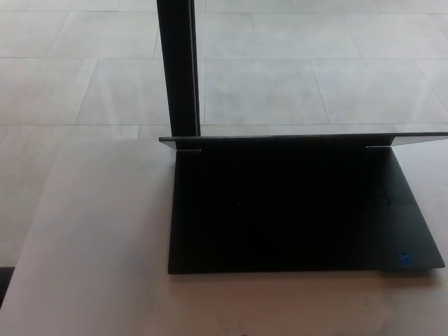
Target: The robot uses its right hand to push down on the lid of a laptop kept in the middle of the desk to close it
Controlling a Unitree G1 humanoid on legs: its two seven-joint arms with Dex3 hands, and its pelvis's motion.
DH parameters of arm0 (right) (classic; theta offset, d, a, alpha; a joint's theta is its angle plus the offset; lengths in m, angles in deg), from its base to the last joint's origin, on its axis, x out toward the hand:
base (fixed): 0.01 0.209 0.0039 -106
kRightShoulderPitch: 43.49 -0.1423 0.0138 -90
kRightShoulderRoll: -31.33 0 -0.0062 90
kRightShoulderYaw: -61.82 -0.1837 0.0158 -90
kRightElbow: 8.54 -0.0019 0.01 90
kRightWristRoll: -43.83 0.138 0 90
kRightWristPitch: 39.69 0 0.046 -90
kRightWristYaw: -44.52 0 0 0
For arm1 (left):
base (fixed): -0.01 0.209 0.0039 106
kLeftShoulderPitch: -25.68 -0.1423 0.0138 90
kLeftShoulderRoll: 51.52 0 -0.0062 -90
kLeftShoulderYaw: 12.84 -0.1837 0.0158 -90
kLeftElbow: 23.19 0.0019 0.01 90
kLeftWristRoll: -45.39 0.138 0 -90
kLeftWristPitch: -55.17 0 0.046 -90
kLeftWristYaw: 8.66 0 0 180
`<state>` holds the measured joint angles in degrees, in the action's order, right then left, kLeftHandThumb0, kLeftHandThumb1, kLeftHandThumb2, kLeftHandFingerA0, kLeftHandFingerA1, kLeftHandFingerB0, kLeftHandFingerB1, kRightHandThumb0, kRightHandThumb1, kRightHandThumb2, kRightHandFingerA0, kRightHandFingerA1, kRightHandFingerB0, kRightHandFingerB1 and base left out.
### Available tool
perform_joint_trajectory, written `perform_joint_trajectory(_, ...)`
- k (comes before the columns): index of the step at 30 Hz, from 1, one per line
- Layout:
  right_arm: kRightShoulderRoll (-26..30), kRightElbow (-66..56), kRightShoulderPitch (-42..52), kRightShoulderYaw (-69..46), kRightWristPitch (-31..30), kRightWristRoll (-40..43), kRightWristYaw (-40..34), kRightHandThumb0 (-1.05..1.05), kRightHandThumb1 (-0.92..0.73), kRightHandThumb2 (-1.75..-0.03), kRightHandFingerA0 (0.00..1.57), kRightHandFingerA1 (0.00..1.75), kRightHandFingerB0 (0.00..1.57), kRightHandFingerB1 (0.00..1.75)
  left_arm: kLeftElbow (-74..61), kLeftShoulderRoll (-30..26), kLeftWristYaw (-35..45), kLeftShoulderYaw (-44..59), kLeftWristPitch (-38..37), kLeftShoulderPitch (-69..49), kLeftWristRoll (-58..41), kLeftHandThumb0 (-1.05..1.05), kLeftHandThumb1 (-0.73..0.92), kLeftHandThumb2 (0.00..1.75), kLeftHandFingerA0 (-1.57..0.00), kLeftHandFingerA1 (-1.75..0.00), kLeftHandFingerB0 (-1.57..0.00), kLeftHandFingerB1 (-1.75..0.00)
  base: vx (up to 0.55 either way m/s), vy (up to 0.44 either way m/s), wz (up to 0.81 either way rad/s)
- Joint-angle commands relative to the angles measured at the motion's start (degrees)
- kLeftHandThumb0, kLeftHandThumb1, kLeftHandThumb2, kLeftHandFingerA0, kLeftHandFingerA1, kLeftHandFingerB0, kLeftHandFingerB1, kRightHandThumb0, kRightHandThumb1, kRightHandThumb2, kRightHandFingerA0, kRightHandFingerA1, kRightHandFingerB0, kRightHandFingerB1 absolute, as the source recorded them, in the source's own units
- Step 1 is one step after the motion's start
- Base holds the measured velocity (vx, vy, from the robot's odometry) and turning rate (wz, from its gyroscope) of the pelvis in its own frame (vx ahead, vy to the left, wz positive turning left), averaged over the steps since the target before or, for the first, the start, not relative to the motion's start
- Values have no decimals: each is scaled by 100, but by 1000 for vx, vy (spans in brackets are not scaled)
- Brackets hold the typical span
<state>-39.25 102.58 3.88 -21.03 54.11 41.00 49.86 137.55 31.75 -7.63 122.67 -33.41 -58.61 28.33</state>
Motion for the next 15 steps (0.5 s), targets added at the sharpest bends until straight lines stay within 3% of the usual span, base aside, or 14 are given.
perform_joint_trajectory(1,22,325,-260,1428,689,-1682,699,-83,-92,-68,29,50,38,32,113,-200,-177,-20,-141,-79,-190,-83,92,75,-57,-66,-46,-49,0,0,0)
perform_joint_trajectory(6,-58,665,-140,1839,805,-1847,541,-82,-91,-68,31,53,39,34,118,-191,-104,64,-98,-60,-300,-86,92,75,-52,-66,-43,-47,0,0,0)
perform_joint_trajectory(7,-37,681,-135,1941,742,-1877,636,-83,-92,-68,28,52,37,33,119,-191,-100,69,-96,-58,-307,-80,74,116,-50,-69,-39,-56,0,0,0)
perform_joint_trajectory(8,-5,785,-105,2145,805,-2095,580,-83,-92,-68,28,53,37,34,122,-192,-69,48,-103,-64,-288,-81,75,116,-51,-70,-38,-57,0,0,0)
perform_joint_trajectory(9,27,859,-114,2284,894,-2252,497,-82,-92,-69,30,55,38,36,118,-186,-126,52,-112,-57,-290,-86,92,74,-53,-67,-45,-48,0,0,0)
perform_joint_trajectory(10,74,964,-132,2485,951,-2492,413,-84,-92,-71,29,55,37,36,127,-188,-99,50,-123,-66,-290,-80,73,115,-51,-70,-40,-57,0,0,0)
perform_joint_trajectory(11,110,1044,-151,2631,988,-2669,321,-83,-92,-72,32,55,38,36,130,-190,-83,59,-124,-67,-303,-91,75,93,-52,-68,-42,-53,0,0,0)
perform_joint_trajectory(12,160,1132,-185,2816,1000,-2895,251,-83,-92,-72,32,55,38,36,129,-194,-61,66,-105,-67,-317,-81,74,116,-51,-71,-38,-56,0,0,0)
perform_joint_trajectory(13,177,1166,-205,2886,1001,-2960,227,-83,-92,-72,32,55,38,36,129,-195,-54,66,-97,-67,-321,-81,74,116,-51,-71,-38,-56,0,0,0)
perform_joint_trajectory(14,216,1227,-226,3001,996,-3086,241,-83,-92,-72,31,55,35,35,123,-192,-100,81,-99,-60,-333,-86,92,74,-52,-66,-43,-47,0,0,0)
perform_joint_trajectory(15,279,1438,-248,3173,1031,-3270,169,-83,-92,-71,32,55,38,36,118,-200,-121,56,-103,-46,-310,-81,74,116,-51,-68,-38,-56,0,0,0)
